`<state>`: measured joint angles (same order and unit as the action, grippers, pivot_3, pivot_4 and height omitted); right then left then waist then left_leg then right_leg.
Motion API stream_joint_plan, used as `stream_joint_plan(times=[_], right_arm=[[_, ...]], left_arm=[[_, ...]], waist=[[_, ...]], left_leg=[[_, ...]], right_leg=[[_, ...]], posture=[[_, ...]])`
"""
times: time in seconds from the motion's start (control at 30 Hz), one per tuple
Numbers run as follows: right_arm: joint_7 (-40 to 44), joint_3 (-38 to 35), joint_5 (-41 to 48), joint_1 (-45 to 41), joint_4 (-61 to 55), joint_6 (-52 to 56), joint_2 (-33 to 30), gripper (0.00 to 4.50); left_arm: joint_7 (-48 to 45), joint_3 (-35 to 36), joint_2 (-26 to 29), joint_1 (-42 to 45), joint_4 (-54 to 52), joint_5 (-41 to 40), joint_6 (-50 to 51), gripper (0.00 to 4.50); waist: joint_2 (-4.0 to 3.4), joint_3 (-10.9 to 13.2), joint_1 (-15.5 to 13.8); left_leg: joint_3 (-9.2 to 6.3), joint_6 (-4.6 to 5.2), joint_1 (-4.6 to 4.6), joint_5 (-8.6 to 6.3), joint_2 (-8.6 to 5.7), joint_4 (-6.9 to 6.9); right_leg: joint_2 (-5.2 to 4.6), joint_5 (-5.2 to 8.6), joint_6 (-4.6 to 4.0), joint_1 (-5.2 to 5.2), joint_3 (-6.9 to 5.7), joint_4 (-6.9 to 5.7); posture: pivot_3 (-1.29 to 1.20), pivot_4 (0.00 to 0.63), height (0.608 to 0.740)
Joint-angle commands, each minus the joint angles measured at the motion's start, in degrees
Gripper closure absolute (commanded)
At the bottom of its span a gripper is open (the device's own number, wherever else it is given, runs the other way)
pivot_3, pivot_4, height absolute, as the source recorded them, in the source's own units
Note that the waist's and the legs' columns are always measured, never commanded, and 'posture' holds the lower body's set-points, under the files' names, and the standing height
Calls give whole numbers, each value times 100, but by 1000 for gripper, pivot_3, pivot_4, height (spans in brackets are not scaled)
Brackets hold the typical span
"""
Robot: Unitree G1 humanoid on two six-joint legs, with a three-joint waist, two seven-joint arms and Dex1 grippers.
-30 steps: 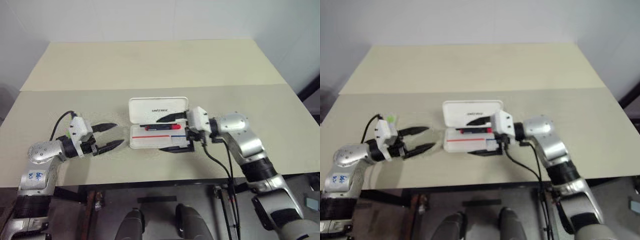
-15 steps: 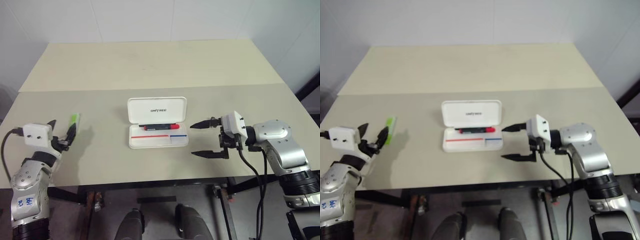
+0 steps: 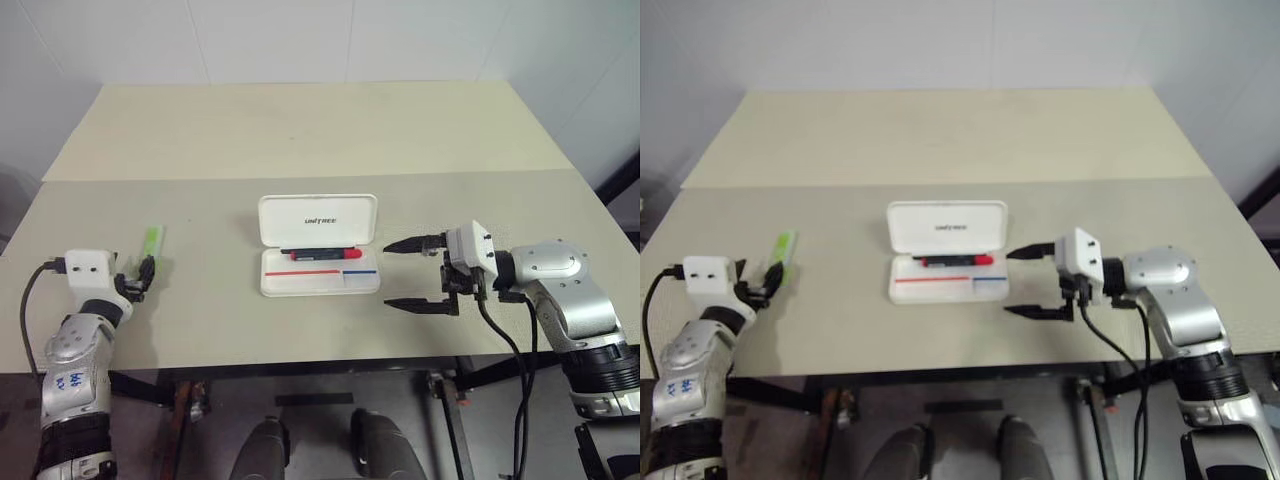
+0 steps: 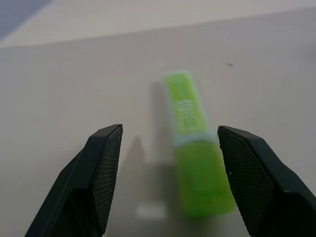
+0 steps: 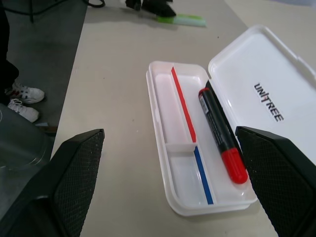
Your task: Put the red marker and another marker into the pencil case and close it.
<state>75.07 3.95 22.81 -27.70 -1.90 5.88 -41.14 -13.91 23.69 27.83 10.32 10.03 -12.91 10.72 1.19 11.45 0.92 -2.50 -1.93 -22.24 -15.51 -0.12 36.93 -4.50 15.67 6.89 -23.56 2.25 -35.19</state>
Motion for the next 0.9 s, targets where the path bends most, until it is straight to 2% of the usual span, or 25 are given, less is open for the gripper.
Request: stream_joint_plan(times=[0.03, 0.37, 0.47, 0.6, 0.63, 0.8, 0.9], right_arm=[[-101, -219, 137, 71, -267, 30, -22, 16], [-215, -183, 133, 113, -280, -6, 15, 16], [-248, -179, 140, 130, -329, -2, 12, 0], [-278, -181, 159, 152, -403, 25, 6, 0], [-282, -184, 161, 159, -417, 29, 1, 0], [-297, -193, 151, 176, -396, 23, -19, 0], [-310, -188, 119, 180, -332, -3, -17, 0]], left_arm=[[-58, -1, 111, 88, 50, 44, -151, 1245], [167, -33, 25, 323, 481, 67, 90, 1245], [137, -82, -3, 344, 475, 47, 186, 1855], [98, -151, -15, 342, 418, 56, 263, 3198], [99, -158, -12, 342, 408, 60, 268, 3412], [164, -130, -36, 373, 134, 24, 159, 3395], [-82, -136, -136, 499, -125, -201, -235, 3395]], waist=[[1, 0, 8], [0, -1, -47], [0, -1, -67], [-2, -2, -77], [-2, -2, -79], [-2, -2, -80], [-1, -2, -83]], left_leg=[[0, -1, 0, -1, 2, -2], [0, -2, 1, -1, 2, -9], [0, -2, 2, -1, 2, -10], [1, -2, 2, -1, 2, -9], [1, -2, 3, -1, 1, -9], [1, -2, 2, -1, 1, -9], [0, -2, 0, -1, 2, -9]], right_leg=[[0, 0, 0, 0, 0, 3], [-1, -1, 1, 1, 0, 11], [0, -1, 1, 0, 0, 11], [0, -1, 1, 0, 0, 11], [-1, -1, 1, 1, 0, 11], [-2, -1, 1, 2, 0, 11], [-2, -1, 1, 2, -1, 13]], posture=[[0, 150, 740], [0, 150, 740], [0, 150, 740], [0, 150, 740], [0, 150, 740], [0, 150, 740], [0, 150, 740]])
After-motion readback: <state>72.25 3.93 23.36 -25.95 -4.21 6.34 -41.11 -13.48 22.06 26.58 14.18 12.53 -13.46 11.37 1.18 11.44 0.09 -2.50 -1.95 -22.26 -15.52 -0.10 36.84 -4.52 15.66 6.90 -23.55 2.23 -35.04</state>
